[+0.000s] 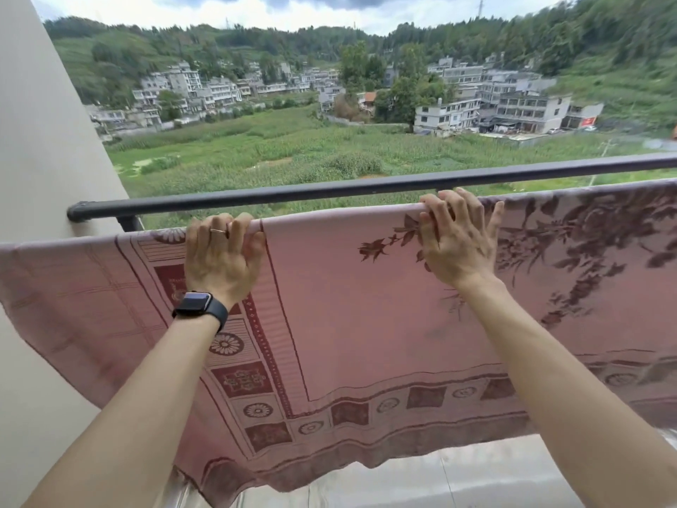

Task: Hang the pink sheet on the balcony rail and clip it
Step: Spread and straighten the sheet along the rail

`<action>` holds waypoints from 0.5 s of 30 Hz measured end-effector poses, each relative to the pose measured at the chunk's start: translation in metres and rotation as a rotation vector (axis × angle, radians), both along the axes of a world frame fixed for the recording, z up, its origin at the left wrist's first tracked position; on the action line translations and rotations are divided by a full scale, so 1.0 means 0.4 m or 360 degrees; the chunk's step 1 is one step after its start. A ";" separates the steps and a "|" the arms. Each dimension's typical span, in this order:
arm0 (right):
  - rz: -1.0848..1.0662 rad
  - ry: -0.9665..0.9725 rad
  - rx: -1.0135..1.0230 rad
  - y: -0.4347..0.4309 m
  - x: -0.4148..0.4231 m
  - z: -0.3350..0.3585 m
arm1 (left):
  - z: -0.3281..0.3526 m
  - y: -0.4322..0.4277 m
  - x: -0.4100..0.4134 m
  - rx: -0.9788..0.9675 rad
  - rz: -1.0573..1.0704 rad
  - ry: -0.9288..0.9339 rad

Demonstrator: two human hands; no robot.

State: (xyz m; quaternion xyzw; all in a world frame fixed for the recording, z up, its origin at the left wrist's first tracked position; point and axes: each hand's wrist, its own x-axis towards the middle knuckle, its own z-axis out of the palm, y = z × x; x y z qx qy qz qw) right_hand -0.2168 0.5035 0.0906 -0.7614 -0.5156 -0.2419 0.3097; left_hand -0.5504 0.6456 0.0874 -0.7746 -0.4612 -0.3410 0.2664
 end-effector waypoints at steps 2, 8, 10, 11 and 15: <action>0.0093 0.0029 -0.0042 -0.007 0.003 -0.002 | 0.003 -0.015 0.018 -0.0029 0.0080 -0.0077; 0.0431 0.0031 -0.0121 -0.117 0.072 -0.019 | -0.017 -0.183 0.227 -0.0197 -0.0069 -0.0290; 0.0437 0.0048 -0.0082 -0.184 0.109 -0.063 | -0.039 -0.262 0.354 -0.0196 -0.0327 -0.0157; 0.0406 0.0087 -0.0076 -0.221 0.133 -0.089 | -0.051 -0.297 0.424 -0.0199 -0.0451 -0.0090; 0.0134 0.0237 -0.0165 -0.347 0.290 -0.169 | -0.062 -0.392 0.690 -0.0163 -0.0715 0.0147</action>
